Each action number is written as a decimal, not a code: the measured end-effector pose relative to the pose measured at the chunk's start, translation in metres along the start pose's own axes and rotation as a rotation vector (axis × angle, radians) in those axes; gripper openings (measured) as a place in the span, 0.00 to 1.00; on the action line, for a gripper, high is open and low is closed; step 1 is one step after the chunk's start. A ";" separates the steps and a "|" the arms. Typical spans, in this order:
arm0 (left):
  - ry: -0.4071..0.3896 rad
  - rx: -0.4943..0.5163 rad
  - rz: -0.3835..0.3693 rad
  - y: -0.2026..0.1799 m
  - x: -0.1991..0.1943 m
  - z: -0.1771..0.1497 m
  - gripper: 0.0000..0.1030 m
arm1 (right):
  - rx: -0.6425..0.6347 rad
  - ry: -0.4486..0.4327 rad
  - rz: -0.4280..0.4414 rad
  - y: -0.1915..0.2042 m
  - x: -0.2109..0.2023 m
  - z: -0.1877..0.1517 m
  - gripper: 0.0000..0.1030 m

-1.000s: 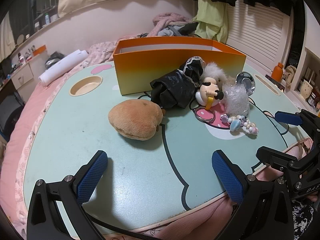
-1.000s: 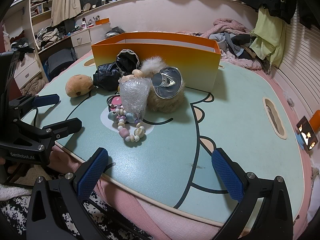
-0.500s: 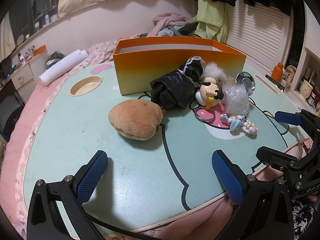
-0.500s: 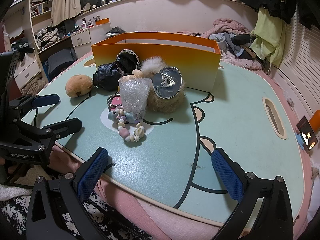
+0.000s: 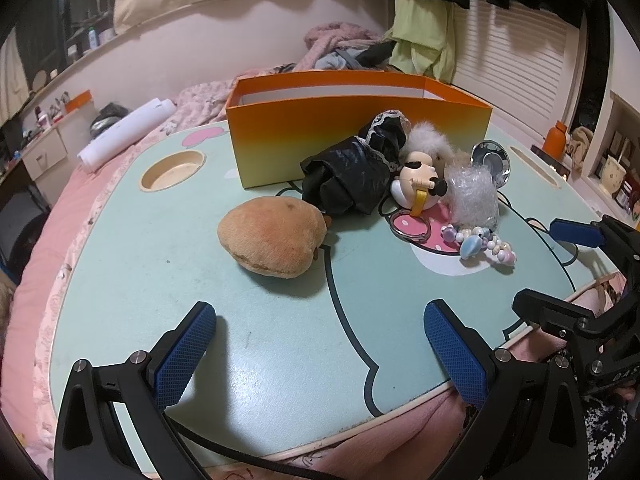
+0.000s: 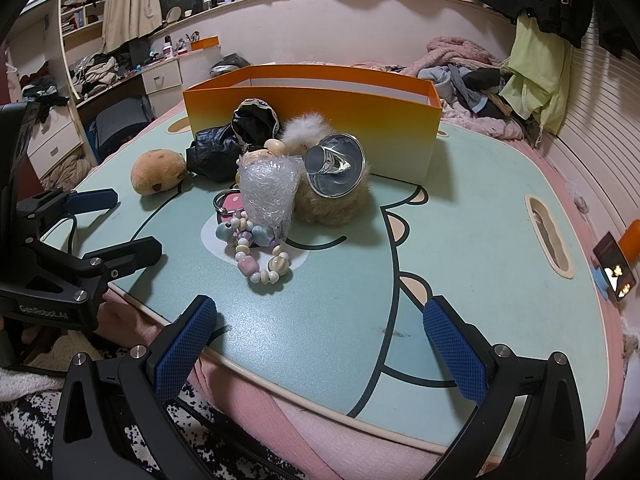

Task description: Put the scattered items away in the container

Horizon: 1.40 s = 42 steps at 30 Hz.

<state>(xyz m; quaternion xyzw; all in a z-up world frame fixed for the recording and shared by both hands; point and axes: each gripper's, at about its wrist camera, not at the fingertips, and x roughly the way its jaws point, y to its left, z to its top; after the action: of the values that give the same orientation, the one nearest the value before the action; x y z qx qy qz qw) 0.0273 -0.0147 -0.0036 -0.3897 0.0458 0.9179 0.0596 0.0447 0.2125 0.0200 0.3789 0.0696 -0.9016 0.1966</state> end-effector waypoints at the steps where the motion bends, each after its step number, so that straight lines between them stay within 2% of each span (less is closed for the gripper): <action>1: 0.002 -0.002 0.001 0.000 0.000 0.000 1.00 | 0.000 0.000 0.000 0.000 0.000 0.000 1.00; 6: 0.021 -0.025 0.023 0.006 0.000 0.001 1.00 | 0.001 -0.001 0.001 0.000 0.000 0.000 1.00; 8: 0.034 -0.030 0.000 0.011 -0.001 0.003 1.00 | 0.000 -0.001 0.000 0.000 0.000 0.000 1.00; 14: -0.081 -0.048 -0.034 0.028 -0.022 0.011 1.00 | 0.000 -0.001 0.000 0.000 0.000 -0.001 1.00; 17: -0.101 -0.040 -0.030 0.034 -0.023 0.018 0.93 | 0.001 -0.001 0.000 0.000 0.000 -0.001 1.00; 19: -0.093 -0.036 -0.021 0.036 -0.018 0.022 0.89 | 0.000 -0.001 0.000 0.000 0.000 -0.001 1.00; 23: -0.045 -0.049 -0.062 0.038 -0.004 0.030 0.82 | 0.000 -0.001 0.000 0.000 0.000 -0.001 1.00; 28: -0.026 -0.017 -0.052 0.029 0.013 0.045 0.82 | 0.000 -0.001 0.000 0.000 0.000 -0.001 1.00; 31: 0.030 0.008 -0.051 0.021 0.029 0.052 0.82 | 0.000 -0.002 0.000 0.000 0.000 -0.001 1.00; 32: 0.048 0.015 -0.038 0.019 0.033 0.051 0.78 | 0.000 -0.002 0.000 0.000 0.000 -0.001 1.00; 33: 0.056 0.021 -0.026 0.017 0.036 0.051 0.61 | 0.000 -0.002 0.000 0.000 0.000 -0.001 1.00; 34: 0.054 0.025 -0.018 0.015 0.036 0.050 0.54 | 0.000 -0.002 0.000 0.000 0.000 -0.001 1.00; 39: -0.023 -0.001 -0.070 0.018 0.015 0.042 0.51 | 0.001 -0.002 0.000 0.000 -0.001 -0.002 1.00; 42: -0.100 -0.017 -0.091 0.020 -0.008 0.036 0.51 | 0.002 -0.003 -0.001 0.000 -0.001 -0.002 1.00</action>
<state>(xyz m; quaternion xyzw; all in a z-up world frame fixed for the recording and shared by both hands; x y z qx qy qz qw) 0.0048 -0.0304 0.0278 -0.3454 0.0170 0.9329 0.1002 0.0463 0.2135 0.0193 0.3779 0.0687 -0.9023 0.1960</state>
